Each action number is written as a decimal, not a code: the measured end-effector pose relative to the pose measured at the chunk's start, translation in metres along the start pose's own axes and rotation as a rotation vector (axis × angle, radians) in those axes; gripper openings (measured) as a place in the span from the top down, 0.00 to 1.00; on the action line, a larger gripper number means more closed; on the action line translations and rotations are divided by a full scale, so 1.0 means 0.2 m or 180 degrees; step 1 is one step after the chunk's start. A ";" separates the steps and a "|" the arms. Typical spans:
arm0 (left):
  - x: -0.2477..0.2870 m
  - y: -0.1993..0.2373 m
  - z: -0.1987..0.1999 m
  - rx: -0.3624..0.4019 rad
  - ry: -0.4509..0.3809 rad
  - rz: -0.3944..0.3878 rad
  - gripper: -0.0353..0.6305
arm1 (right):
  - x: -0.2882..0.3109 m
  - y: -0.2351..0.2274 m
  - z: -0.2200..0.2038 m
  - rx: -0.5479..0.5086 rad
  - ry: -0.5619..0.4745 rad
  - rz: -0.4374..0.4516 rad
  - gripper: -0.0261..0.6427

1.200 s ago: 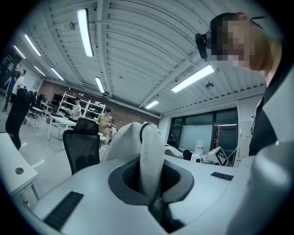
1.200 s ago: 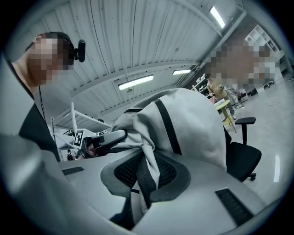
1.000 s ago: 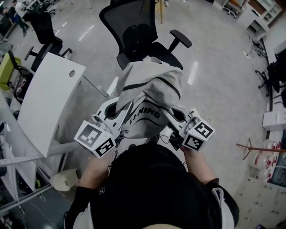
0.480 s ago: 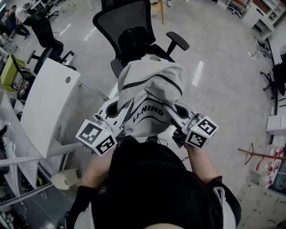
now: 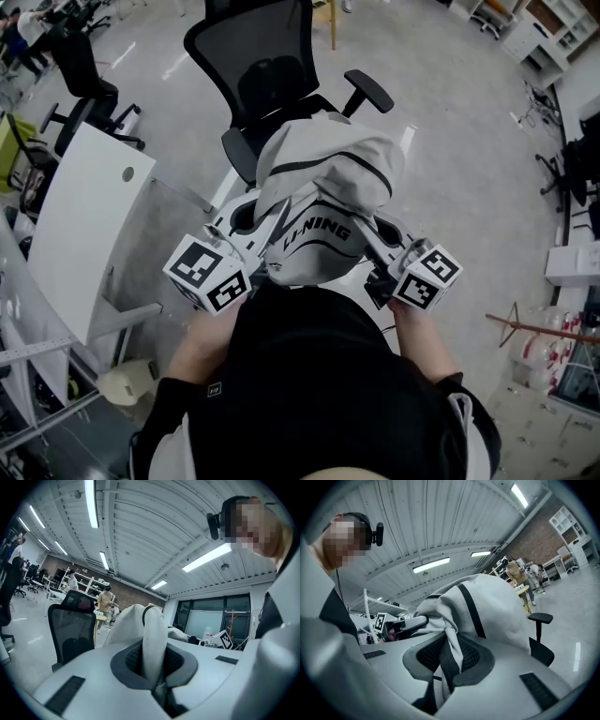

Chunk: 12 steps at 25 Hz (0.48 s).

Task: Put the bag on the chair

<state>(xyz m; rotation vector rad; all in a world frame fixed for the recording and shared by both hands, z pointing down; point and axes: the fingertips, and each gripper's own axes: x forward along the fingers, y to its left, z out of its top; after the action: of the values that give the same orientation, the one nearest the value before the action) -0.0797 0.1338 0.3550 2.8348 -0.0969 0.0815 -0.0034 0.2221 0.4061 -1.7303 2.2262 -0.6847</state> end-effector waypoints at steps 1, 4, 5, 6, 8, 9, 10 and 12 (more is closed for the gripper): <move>0.02 0.06 0.02 0.0003 -0.0002 -0.0031 0.91 | 0.06 -0.02 0.02 -0.0013 -0.0007 -0.0027 0.87; 0.07 0.23 0.09 0.0027 0.0010 -0.0105 0.91 | 0.22 -0.08 0.08 -0.0014 -0.0034 -0.0096 0.87; 0.09 0.29 0.12 0.0047 0.0010 -0.0126 0.91 | 0.27 -0.09 0.10 -0.0011 -0.0046 -0.0111 0.87; 0.11 0.34 0.15 0.0070 0.0008 -0.0147 0.91 | 0.32 -0.11 0.13 -0.0013 -0.0062 -0.0123 0.87; 0.14 0.45 0.21 0.0107 -0.0005 -0.0193 0.91 | 0.43 -0.14 0.18 -0.0026 -0.0102 -0.0152 0.87; 0.15 0.50 0.23 0.0116 -0.0015 -0.0216 0.91 | 0.49 -0.16 0.21 -0.0033 -0.0125 -0.0170 0.87; 0.16 0.56 0.27 0.0121 -0.0028 -0.0238 0.91 | 0.55 -0.17 0.24 -0.0038 -0.0147 -0.0189 0.87; 0.18 0.72 0.36 0.0138 -0.0052 -0.0283 0.91 | 0.71 -0.19 0.31 -0.0045 -0.0182 -0.0226 0.87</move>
<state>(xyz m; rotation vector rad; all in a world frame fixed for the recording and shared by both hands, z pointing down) -0.0522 -0.0261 0.3321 2.8788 0.0277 0.0416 0.0191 0.0661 0.3860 -1.8201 2.1460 -0.6278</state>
